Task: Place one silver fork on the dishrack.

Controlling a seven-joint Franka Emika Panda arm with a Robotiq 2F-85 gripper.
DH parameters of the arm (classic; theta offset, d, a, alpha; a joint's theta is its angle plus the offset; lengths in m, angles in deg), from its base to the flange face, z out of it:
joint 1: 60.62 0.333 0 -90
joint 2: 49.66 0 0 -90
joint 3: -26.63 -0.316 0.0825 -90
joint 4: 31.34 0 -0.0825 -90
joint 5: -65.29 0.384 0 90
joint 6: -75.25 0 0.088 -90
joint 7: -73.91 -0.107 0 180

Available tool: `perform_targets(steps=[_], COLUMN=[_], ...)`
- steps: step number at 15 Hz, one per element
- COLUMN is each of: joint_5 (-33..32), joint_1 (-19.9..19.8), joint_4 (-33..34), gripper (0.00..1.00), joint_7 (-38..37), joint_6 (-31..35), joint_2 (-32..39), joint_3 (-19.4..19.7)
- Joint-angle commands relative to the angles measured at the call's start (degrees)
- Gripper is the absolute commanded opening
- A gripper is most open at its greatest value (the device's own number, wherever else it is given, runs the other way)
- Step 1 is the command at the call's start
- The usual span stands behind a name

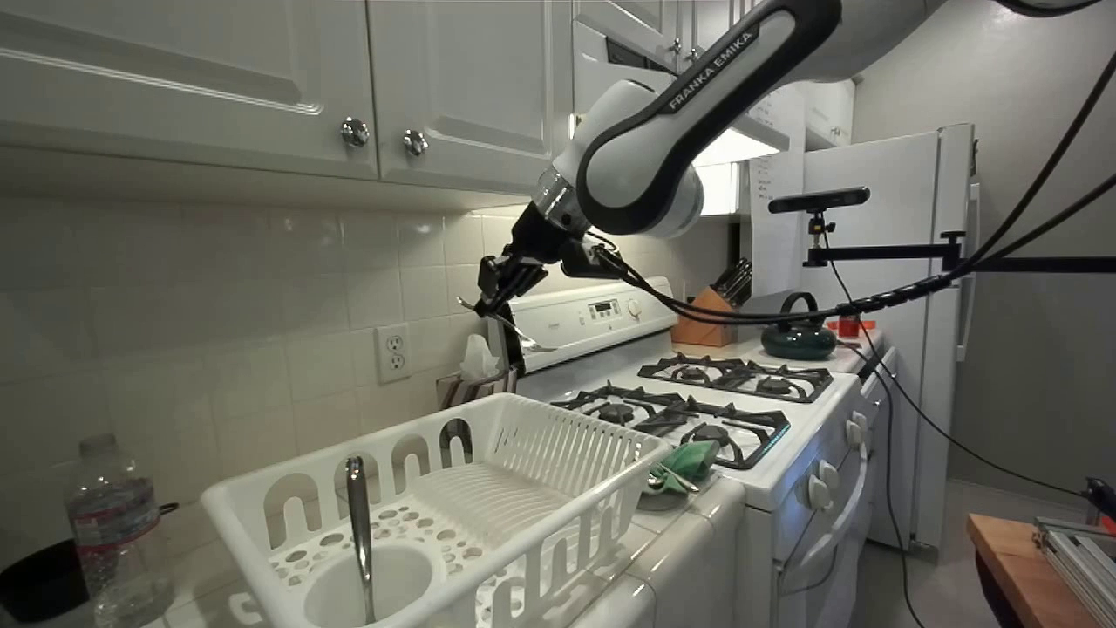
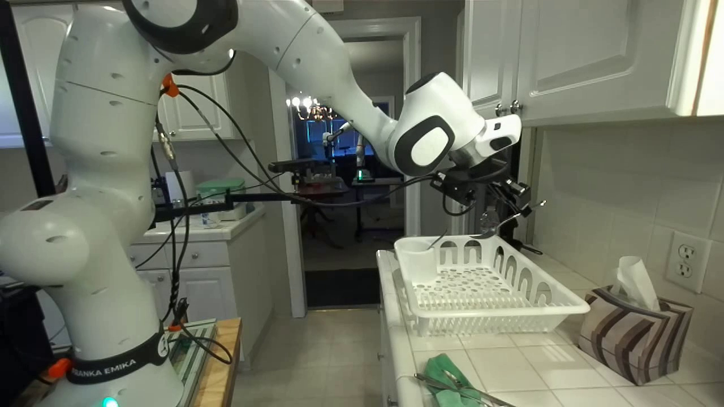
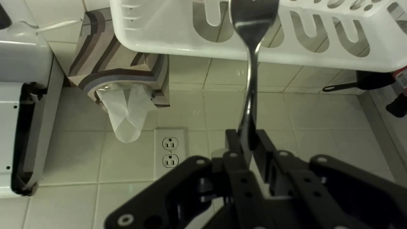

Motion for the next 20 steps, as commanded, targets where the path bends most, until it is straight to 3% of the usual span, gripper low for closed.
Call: perform_targets(steps=[1, 3, 9, 16, 20], joint_5=[-7.66, -8.1, -5.83, -6.98, -6.23], joint_1=[10.67, 14.9, 20.41, 31.91, 36.5], joint_4=[0.56, 1.26, 4.44, 12.29, 15.95], gripper=[0.04, 0.04, 0.04, 0.04, 0.04], joint_7=[-11.14, -15.6, -20.76, -24.76, -24.97], joint_6=[0.68, -1.24, 1.97, 6.19, 6.15], joint_2=[1.07, 1.39, 5.04, 13.54, 17.2], joint_3=[10.23, 13.08, 12.06, 20.26, 23.44])
